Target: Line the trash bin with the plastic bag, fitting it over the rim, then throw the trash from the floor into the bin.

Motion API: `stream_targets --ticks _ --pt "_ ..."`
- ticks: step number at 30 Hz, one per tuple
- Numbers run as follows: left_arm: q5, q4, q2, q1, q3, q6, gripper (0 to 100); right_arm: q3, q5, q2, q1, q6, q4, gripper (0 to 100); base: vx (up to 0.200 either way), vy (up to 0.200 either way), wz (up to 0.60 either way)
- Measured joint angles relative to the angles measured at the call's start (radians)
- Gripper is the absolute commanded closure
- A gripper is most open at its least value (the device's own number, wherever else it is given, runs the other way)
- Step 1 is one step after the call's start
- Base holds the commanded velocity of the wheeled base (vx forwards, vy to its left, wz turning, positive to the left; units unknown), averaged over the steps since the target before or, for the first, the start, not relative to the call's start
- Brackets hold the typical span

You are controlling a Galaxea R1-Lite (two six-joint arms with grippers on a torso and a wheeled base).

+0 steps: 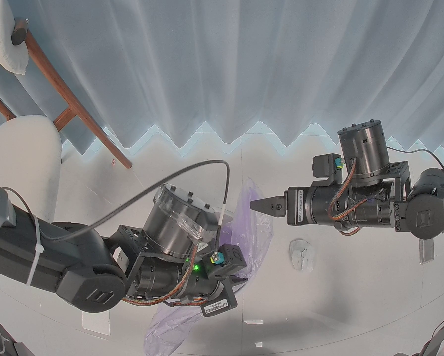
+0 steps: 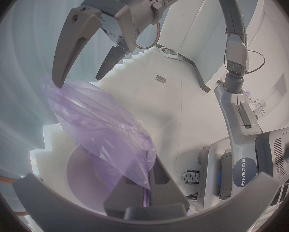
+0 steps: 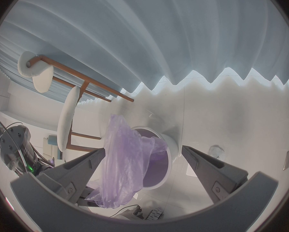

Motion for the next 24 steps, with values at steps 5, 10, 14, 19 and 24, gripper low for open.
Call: stream_targets --ticks 5,10,14,19,24 --pt "0.022 -0.004 0.000 0.001 0.005 -0.004 100 -0.001 -0.007 0.001 0.019 -0.006 0.001 0 0.000 0.000 0.00" --pt "0.026 -0.003 -0.001 0.003 0.008 -0.005 100 0.002 -0.019 0.007 0.023 -0.010 -0.001 0 0.000 0.000 0.00" --pt "0.026 -0.002 -0.002 0.008 0.008 -0.004 100 0.013 -0.036 0.010 0.019 -0.010 0.000 0 0.000 0.000 0.00" --pt "0.026 -0.002 -0.004 0.010 0.007 -0.005 100 0.046 -0.044 0.010 0.011 -0.011 0.000 0 0.000 0.000 0.00" --pt "0.026 -0.003 -0.004 0.010 0.005 -0.005 100 0.074 -0.044 0.010 -0.009 -0.016 0.000 0 0.000 0.000 0.00"
